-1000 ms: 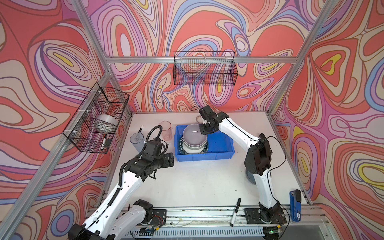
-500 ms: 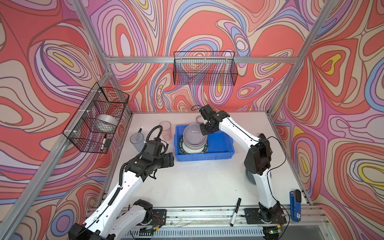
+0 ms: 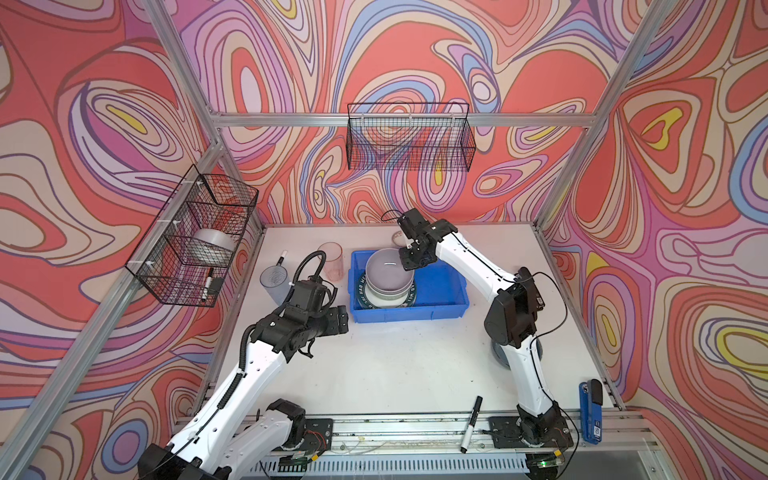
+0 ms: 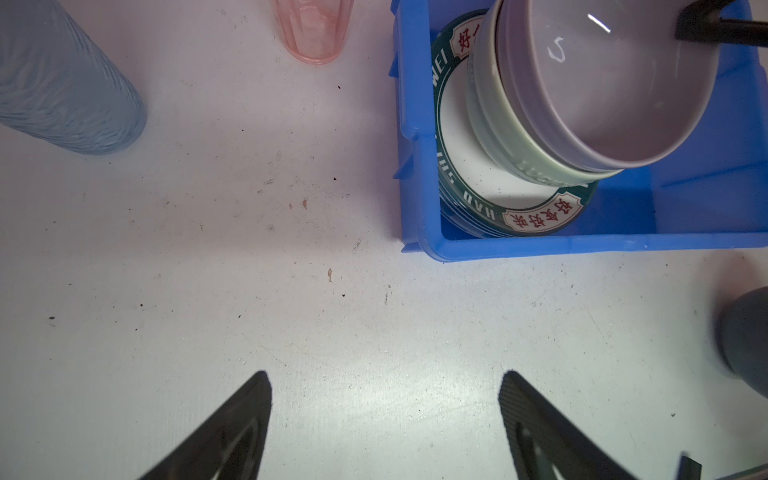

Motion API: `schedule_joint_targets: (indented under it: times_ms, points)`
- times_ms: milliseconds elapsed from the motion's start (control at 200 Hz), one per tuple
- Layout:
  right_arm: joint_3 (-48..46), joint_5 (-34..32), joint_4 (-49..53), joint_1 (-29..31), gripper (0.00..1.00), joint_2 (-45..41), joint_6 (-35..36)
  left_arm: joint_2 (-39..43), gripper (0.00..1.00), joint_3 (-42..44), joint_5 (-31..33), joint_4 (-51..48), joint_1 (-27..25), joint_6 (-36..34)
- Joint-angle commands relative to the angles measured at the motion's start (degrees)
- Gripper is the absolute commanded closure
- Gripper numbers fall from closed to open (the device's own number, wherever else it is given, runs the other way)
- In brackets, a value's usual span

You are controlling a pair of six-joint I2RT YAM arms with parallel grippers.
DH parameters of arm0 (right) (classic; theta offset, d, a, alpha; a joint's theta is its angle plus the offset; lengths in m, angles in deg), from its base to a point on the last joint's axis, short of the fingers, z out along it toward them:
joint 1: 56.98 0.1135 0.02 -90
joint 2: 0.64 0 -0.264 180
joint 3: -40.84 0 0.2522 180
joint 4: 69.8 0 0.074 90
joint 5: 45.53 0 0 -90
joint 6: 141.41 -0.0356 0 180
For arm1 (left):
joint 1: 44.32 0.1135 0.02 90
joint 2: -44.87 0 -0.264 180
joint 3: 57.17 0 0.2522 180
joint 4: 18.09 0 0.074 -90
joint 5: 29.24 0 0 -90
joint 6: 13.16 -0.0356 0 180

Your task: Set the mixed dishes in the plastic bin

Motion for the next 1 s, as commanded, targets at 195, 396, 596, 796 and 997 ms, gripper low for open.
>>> schedule_joint_targets:
  times_ms: [195, 396, 596, 796, 997]
  points:
    - [3.00, 5.69, 0.14, -0.44, 1.00, 0.39, -2.35, -0.25, 0.11, -0.09, -0.34, -0.41, 0.46, -0.64]
    - [3.76, 7.29, 0.86, -1.15, 1.00, 0.04, -2.99, -0.28, 0.11, 0.06, -0.52, -0.18, 0.47, -0.56]
    - [4.34, 7.43, 2.79, -1.24, 1.00, 0.48, -2.56, -0.19, 0.11, 0.14, -0.64, -0.11, 0.45, -0.53]
    - [4.72, 8.09, 3.72, -1.33, 1.00, 1.62, -2.46, -0.10, 0.11, 0.15, -0.63, -0.22, 0.50, -0.55]
    - [4.84, 7.94, 4.00, -1.33, 1.00, 2.61, -2.72, 0.14, 0.11, 0.23, -0.52, -0.32, 0.48, -0.53]
